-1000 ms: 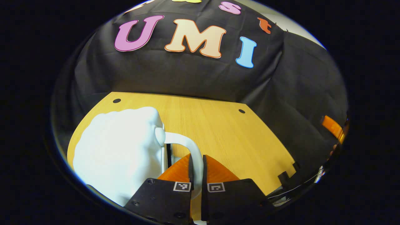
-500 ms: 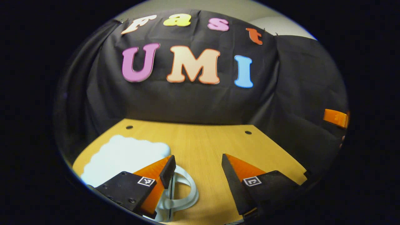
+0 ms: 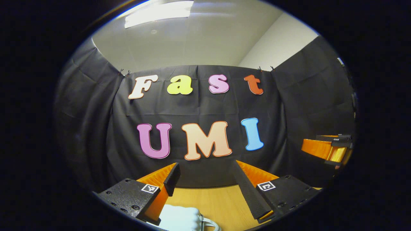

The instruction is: First open the suitcase, pack the skin care products into it, and then close the suitcase.

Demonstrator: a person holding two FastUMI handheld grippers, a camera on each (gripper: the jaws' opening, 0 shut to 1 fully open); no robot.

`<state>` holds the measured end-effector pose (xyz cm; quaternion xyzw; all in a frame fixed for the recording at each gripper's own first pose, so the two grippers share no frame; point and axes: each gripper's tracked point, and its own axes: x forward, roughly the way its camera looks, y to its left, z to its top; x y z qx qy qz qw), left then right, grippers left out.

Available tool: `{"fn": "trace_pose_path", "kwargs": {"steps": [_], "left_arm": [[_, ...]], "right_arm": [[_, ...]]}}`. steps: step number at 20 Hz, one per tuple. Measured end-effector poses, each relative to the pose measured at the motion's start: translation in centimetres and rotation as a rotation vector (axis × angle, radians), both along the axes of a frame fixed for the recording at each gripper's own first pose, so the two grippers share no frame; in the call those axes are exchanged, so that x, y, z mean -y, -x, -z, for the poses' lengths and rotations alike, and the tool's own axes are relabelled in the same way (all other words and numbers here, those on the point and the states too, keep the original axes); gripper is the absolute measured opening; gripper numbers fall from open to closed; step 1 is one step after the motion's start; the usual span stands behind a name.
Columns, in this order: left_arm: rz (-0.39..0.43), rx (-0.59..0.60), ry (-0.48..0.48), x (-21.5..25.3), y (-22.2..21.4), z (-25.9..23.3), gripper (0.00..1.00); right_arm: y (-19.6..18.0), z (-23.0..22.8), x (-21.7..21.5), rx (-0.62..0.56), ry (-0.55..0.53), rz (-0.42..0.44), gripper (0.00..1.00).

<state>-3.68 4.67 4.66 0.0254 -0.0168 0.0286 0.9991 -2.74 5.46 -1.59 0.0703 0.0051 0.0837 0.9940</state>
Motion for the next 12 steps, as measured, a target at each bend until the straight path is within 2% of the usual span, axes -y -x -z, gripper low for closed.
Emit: {"fn": "trace_pose_path", "kwargs": {"steps": [1,3,5,6,7,12], "left_arm": [[-0.017,0.007,0.006,-0.8,0.1,-0.3,1.00],[-0.034,0.012,0.000,-1.9,-0.2,-0.6,1.00],[-0.037,0.001,0.000,-2.6,-0.4,-0.1,1.00],[-0.039,-0.008,0.000,-2.9,-0.4,0.0,0.95],[-0.040,-0.010,0.001,-3.2,-0.3,0.1,0.96],[-0.052,0.018,0.001,-4.5,-0.3,-0.8,0.95]], "right_arm": [[-0.1,-0.9,-0.2,0.034,0.008,0.005,0.97],[-0.2,-1.9,0.1,0.078,0.035,0.038,0.97],[0.1,-1.7,-0.4,0.067,0.041,0.038,0.94],[0.2,-1.8,-0.5,0.069,0.042,0.041,0.94],[0.2,-2.0,-0.3,0.072,0.046,0.046,0.97],[0.2,-1.5,-0.8,0.067,0.059,0.045,0.96]]}}
